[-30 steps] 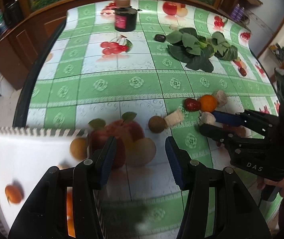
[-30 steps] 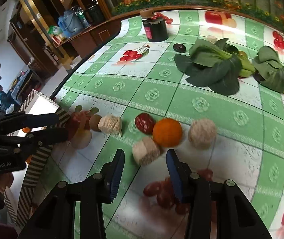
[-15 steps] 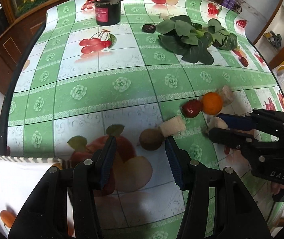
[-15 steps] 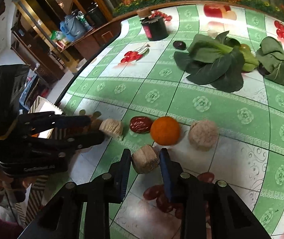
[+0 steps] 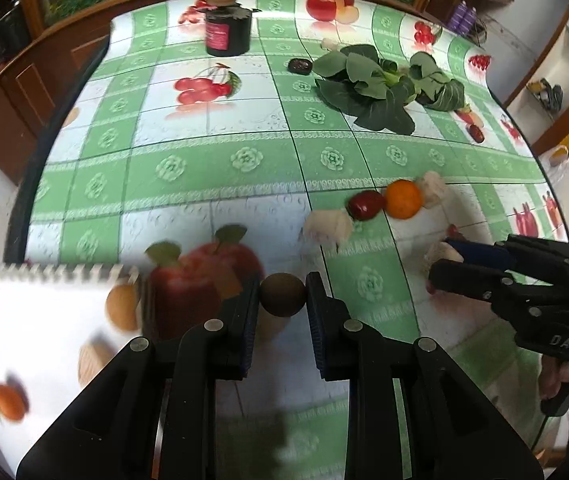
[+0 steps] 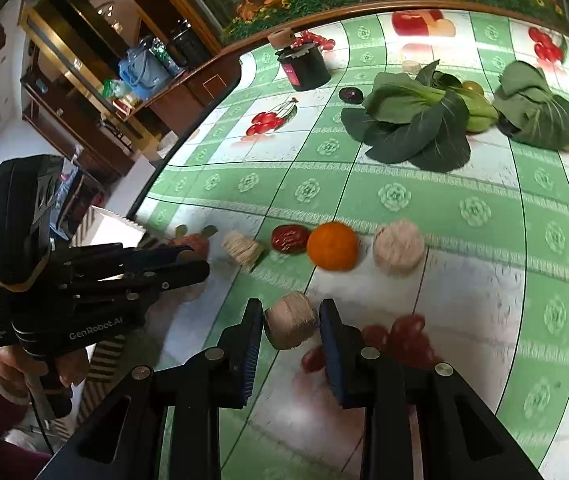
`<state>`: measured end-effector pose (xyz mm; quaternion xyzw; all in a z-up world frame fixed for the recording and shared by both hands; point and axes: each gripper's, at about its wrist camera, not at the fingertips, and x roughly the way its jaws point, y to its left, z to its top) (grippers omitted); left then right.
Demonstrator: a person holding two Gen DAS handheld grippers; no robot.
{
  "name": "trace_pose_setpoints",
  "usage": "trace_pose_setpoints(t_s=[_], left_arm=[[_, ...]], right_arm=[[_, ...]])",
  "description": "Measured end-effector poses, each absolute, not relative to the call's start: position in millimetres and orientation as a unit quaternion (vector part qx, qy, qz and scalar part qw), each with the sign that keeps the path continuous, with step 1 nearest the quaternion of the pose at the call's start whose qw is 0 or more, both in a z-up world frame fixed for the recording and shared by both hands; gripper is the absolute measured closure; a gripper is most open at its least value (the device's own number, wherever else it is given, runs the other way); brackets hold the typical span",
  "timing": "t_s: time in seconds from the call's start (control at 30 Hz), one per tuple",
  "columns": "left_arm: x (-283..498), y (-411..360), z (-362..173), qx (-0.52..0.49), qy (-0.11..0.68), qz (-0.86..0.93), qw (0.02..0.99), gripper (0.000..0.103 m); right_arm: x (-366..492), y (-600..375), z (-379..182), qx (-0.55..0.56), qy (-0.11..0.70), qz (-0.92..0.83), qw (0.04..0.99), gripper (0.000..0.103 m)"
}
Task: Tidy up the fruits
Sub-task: 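Carry the kiwi and bread cube over the white tray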
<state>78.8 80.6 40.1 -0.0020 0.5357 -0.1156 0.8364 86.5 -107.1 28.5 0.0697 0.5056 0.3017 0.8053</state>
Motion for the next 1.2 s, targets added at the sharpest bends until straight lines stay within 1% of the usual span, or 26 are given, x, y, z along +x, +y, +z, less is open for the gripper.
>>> trace_pose_setpoints(t_s=[0.17, 0.53, 0.8, 1.2], left_arm=[[45.9, 92.7, 55.4, -0.001, 0.53, -0.089, 0.843, 0.08], [-12.9, 138.1, 68.7, -0.014, 0.526, -0.037, 0.85, 0.08], [-38.6, 171.4, 80.1, -0.011, 0.512, -0.007, 0.859, 0.08], [-62.8, 219.8, 76.0, -0.025, 0.517, 0.034, 0.855, 0.08]], right_arm=[[65.1, -100.8, 37.4, 0.07, 0.505, 0.307, 0.803, 0.075], [16.4, -62.0, 54.9, 0.051, 0.502, 0.334, 0.796, 0.075], [-8.1, -16.3, 65.0, 0.029, 0.496, 0.369, 0.785, 0.075], [-33.4, 46.9, 68.1, 0.0, 0.495, 0.417, 0.763, 0.075]])
